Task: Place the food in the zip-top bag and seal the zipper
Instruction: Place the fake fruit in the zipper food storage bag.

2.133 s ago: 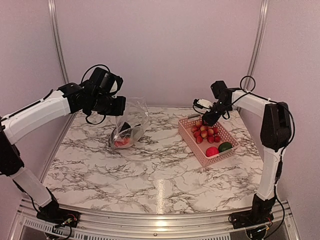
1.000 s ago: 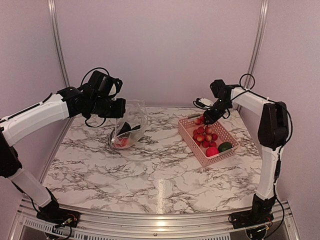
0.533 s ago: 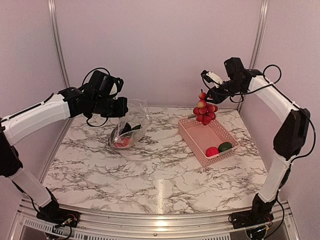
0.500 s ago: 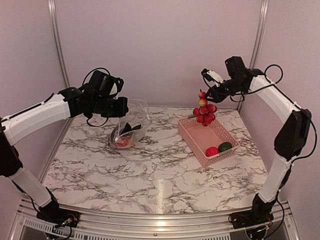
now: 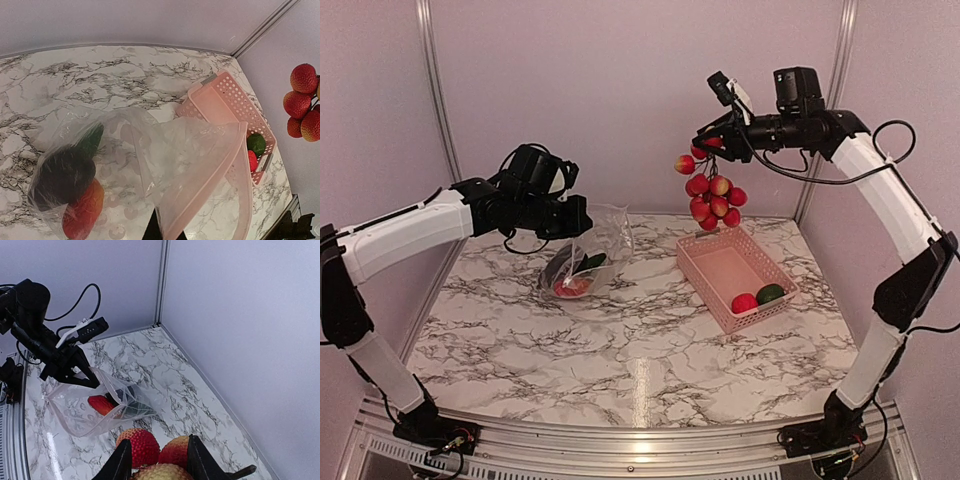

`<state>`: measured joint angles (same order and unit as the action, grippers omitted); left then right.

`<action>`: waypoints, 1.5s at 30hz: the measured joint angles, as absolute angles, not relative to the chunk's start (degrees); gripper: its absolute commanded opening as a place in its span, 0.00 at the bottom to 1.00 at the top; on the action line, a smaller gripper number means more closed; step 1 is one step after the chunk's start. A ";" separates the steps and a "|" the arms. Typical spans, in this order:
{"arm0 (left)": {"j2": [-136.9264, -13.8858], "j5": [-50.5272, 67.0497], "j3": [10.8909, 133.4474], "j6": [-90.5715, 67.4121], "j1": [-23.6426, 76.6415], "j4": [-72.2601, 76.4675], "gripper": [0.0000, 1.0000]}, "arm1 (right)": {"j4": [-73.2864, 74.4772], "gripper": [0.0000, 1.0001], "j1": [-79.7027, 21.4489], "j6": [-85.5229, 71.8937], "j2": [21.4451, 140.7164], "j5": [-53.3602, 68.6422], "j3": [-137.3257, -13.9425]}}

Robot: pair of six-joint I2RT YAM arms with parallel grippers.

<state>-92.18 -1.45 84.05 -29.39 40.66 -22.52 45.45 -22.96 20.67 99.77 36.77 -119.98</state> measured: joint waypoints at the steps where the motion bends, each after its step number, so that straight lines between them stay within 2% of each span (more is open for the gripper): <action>1: -92.36 -0.99 84.20 -29.61 40.66 -22.46 0.00 | 44.56 0.36 -23.81 19.92 99.98 38.02 -121.08; 9: -92.86 2.02 84.75 -32.60 40.66 -20.38 0.00 | 38.44 0.36 -27.42 14.28 104.77 46.35 -128.92; 34: -98.35 13.61 85.54 -49.58 41.30 -2.76 0.00 | 30.04 0.36 -35.70 6.00 111.11 57.56 -133.40; 39: -97.34 14.35 84.71 -52.56 41.30 0.69 0.00 | 29.23 0.36 -36.51 6.68 110.78 58.00 -129.51; 45: -93.91 14.31 81.91 -54.54 41.30 3.20 0.00 | 25.26 0.37 -36.47 7.11 107.68 57.52 -115.33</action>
